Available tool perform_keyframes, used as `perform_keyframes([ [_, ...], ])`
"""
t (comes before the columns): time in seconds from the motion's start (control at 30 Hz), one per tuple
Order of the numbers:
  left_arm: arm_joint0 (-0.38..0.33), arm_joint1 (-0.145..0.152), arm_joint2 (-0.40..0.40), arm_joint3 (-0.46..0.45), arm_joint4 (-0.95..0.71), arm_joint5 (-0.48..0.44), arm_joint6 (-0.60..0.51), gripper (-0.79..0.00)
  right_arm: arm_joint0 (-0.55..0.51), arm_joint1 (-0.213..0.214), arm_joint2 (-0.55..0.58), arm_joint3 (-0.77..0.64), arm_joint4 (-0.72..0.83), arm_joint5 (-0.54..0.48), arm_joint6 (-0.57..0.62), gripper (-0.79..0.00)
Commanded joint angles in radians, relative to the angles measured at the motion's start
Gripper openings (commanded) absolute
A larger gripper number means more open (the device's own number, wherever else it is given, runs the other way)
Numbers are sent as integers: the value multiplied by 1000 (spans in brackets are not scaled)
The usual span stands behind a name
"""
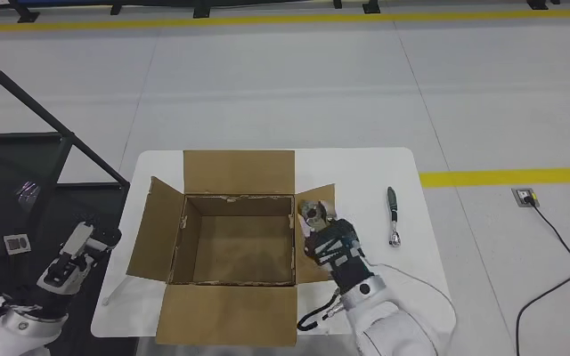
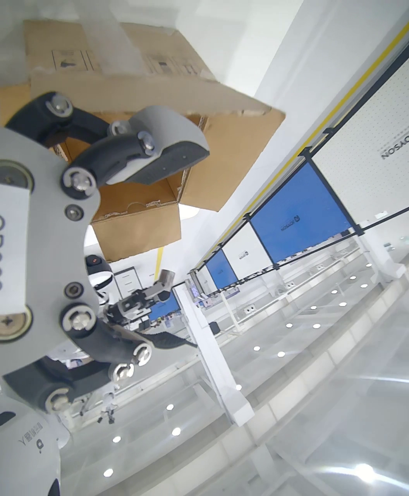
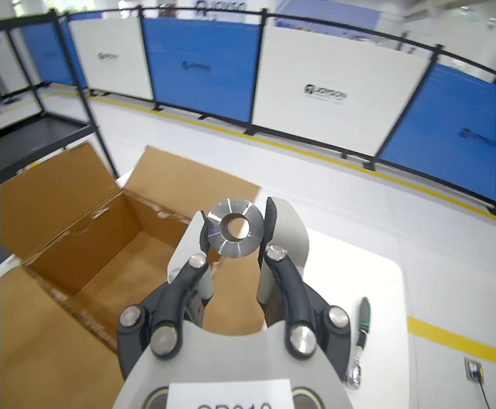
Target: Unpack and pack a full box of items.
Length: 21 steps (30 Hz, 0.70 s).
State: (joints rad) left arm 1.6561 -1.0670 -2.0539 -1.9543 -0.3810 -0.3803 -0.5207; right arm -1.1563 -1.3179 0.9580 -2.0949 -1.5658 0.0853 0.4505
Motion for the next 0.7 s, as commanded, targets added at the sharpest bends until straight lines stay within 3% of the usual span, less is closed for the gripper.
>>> perform_keyframes([
  [0.0, 12, -1, -25, 28, -32, -11, -3, 0, 72, -17, -76, 64, -11, -3, 46, -785],
  [0.1, 32, -3, -53, 59, -77, -32, -18, 0, 195, -55, -173, 192, 17, 8, 114, -785],
  [0.33, 52, -6, -73, 93, -106, -50, -46, 0, 484, -173, -316, 593, 265, 38, 212, -785],
  [0.47, 52, -6, -73, 93, -106, -50, -46, 0, 600, -250, -378, 857, 456, -4, 200, -785],
  [0.67, 52, -6, -73, 93, -106, -50, -46, 0, 697, -361, -465, 1179, 570, -13, 106, -785],
])
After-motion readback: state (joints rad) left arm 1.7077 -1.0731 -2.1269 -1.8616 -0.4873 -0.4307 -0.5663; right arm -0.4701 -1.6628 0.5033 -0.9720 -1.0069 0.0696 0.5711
